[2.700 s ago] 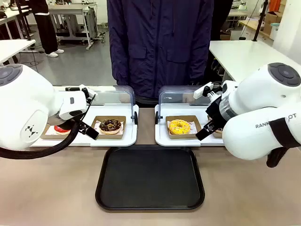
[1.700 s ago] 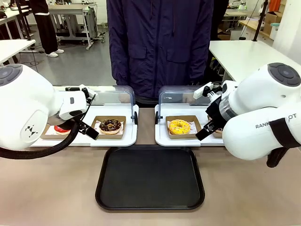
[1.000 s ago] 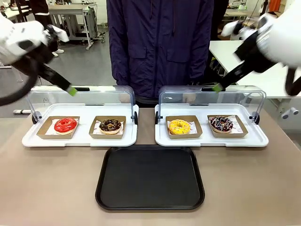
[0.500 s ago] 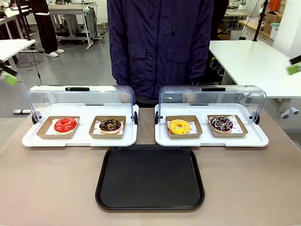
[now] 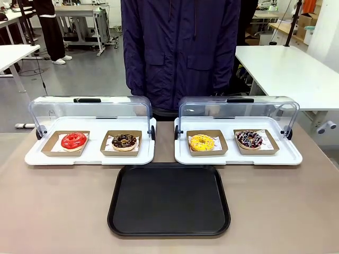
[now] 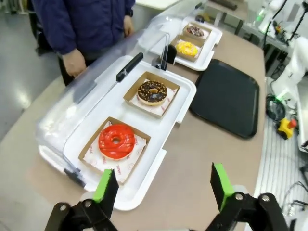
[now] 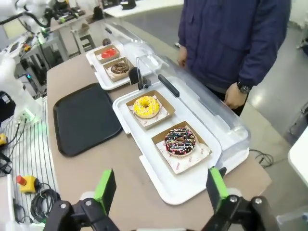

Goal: Move the fourth donut from the left to the tray.
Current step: Pick up the Paper togo box containing the Donut indicated by the person and place it on the Handle tray.

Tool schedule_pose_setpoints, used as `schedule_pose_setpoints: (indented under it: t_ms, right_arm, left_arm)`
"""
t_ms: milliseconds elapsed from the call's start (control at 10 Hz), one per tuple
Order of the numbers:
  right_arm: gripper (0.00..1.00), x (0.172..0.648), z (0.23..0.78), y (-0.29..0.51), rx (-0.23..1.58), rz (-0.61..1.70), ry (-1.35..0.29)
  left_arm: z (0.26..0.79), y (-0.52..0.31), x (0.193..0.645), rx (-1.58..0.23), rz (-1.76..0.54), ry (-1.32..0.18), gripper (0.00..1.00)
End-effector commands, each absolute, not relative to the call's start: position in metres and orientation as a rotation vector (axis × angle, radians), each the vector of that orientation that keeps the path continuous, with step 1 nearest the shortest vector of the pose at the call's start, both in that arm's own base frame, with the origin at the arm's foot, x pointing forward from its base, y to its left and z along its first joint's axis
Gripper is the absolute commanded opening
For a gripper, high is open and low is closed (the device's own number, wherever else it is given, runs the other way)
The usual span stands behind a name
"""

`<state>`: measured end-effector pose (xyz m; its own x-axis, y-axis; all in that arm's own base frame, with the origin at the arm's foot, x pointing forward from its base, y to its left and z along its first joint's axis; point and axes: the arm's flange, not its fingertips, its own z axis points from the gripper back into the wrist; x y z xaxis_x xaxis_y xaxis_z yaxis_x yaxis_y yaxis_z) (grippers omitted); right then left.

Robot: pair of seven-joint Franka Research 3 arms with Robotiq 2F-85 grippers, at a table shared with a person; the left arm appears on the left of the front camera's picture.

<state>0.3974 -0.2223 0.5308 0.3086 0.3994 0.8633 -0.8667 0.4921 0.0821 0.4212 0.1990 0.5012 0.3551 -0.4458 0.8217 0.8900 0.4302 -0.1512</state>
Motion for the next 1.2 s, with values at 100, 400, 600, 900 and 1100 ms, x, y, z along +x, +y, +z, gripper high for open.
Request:
schedule_pose_setpoints:
  t_ms: [100,400,600,900,1100]
  right_arm:
    - [1.0,0.411,0.523,-0.239,0.635,0.961,-0.956]
    - [1.0,0.415,0.522,-0.24,0.645,0.974,-0.984]
    - [1.0,0.415,0.522,-0.242,0.64,0.973,-0.989]
    - [1.0,0.411,0.52,-0.238,0.635,0.951,-0.95]
    - [1.0,0.411,0.52,-0.238,0.635,0.951,-0.95]
  left_arm:
    - [0.503,0.21,0.424,-0.708,-0.99,-0.844,1.0]
    - [0.5,0.211,0.424,-0.701,-1.017,-0.874,1.0]
    - [0.498,0.203,0.42,-0.698,-1.02,-0.888,1.0]
    - [0.502,0.204,0.424,-0.696,-1.009,-0.843,1.0]
    - [0.502,0.204,0.424,-0.696,-1.009,-0.843,1.0]
